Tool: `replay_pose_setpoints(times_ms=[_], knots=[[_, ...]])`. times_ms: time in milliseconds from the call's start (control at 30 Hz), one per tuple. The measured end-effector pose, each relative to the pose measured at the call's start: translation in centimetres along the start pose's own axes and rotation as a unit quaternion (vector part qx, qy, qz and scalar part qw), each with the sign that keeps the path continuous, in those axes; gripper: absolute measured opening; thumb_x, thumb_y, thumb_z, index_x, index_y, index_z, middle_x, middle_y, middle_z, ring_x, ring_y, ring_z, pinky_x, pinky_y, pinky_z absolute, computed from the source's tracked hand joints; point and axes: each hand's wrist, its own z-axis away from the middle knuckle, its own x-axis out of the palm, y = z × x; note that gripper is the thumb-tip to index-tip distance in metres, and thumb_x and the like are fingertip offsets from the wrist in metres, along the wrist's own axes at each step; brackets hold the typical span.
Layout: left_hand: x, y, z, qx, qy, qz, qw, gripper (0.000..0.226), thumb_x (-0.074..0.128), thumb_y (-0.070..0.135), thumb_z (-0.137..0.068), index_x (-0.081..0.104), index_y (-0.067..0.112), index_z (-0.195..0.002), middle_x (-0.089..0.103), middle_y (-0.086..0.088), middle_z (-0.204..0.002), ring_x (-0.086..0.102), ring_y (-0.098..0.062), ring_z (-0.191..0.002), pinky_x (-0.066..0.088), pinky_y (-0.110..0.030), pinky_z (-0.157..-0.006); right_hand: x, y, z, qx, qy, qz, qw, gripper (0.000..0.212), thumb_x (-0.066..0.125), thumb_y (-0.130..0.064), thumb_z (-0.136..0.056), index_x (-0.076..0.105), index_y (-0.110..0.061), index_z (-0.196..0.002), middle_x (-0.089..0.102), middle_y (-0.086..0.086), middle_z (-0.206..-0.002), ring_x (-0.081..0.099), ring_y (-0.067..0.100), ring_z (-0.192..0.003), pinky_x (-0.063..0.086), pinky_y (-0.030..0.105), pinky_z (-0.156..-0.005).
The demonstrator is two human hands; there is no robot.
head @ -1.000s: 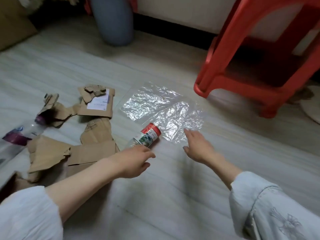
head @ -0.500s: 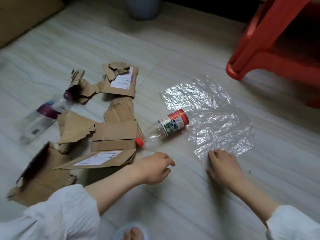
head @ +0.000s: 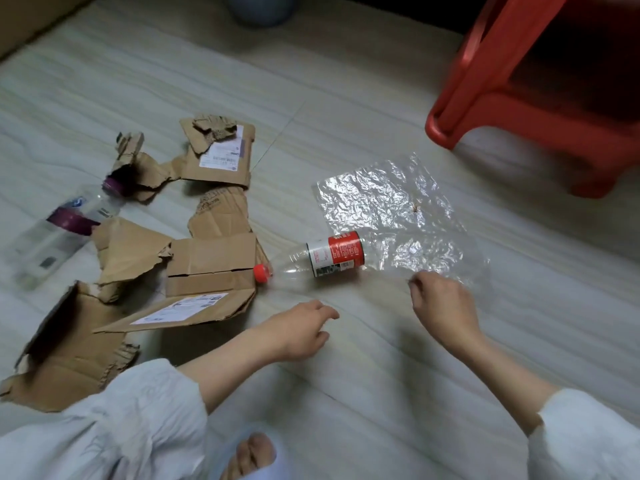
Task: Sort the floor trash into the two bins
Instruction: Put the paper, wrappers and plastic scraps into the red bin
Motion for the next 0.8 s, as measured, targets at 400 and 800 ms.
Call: replay_pose_setpoints(times_ms=[400,800], knots=[[-7.0,12.9,14.6,0.068,0.123,0.063,0.988,0.074,0.056,0.030,-0.091,0.011,0.012,-0.147,0.027,-0.013,-0.150,0.031,-0.022,-0.136,0.024,-0.022,-0.106,-21.7,-4.9,10.5,0.067,0.155,-0.214,0.962,0.014,0.051,-0.016,-0.087,0.064,-0.018,-0.082,0.072,0.001,-0.079,0.067,0.028,-0.083,0.052,0.037,-0.082],[-7.4,19.4,28.3,0.094,0.247,0.257,0.930,0.105,0.068,0.051,-0.074,0.000,0.022,-0.149,0.022,-0.007,-0.153,0.028,-0.021,-0.138,0.030,-0.030,-0.104,-30.4,-10.8,25.7,0.003,0.072,-0.531,0.845,0.011,0.048,-0.003,-0.092,0.054,-0.011,-0.089,0.070,0.008,-0.091,0.068,0.016,-0.068,0.054,0.031,-0.071]])
